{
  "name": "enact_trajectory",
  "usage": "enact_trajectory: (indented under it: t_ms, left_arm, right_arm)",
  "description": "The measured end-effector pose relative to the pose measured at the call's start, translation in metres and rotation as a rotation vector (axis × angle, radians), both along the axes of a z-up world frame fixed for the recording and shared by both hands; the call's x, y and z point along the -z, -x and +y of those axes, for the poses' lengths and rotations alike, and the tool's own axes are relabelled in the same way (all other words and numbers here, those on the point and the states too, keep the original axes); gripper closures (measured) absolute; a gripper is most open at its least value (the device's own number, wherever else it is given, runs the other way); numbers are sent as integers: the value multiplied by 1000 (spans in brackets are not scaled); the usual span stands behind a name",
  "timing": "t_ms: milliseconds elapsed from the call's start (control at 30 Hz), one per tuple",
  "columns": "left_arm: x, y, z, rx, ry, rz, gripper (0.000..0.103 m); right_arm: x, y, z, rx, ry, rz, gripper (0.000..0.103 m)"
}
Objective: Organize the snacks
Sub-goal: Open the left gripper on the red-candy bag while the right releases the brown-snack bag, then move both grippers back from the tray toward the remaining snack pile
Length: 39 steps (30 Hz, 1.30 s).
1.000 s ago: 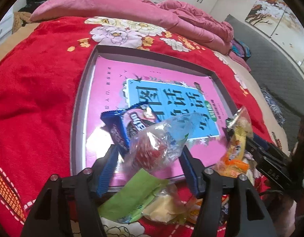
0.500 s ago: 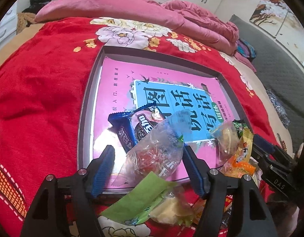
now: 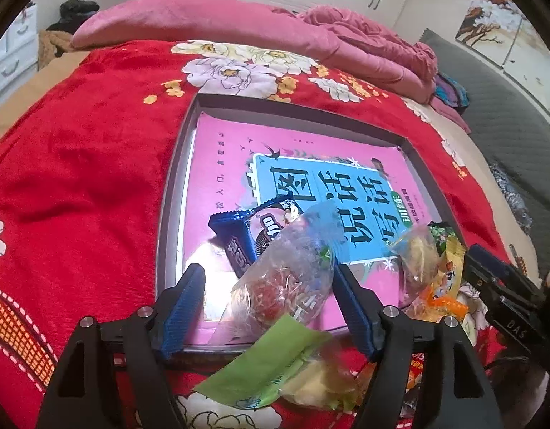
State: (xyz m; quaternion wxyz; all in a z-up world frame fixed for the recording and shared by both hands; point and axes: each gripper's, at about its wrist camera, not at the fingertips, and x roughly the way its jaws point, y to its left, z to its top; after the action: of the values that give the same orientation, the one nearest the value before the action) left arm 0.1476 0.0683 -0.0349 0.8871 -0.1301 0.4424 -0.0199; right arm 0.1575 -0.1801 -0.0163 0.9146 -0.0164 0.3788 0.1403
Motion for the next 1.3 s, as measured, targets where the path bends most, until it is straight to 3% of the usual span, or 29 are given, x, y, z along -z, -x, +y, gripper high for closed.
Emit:
enact_trajectory:
  t_ms: [267, 400, 700, 1300]
  left_arm:
    - [-8, 5, 7, -38, -6, -42, 27]
    - [-9, 7, 16, -58, 39, -47, 27]
    - [-19, 11, 15, -82, -38, -88, 27]
    - [-20, 17, 39, -182, -15, -92, 26]
  right_arm:
    - [-1, 1, -2, 10, -3, -4, 38]
    - [-1, 1, -2, 10, -4, -4, 38]
    - [-3, 0, -6, 19, -7, -6, 37]
    - [-7, 1, -17, 56, -58, -18, 32]
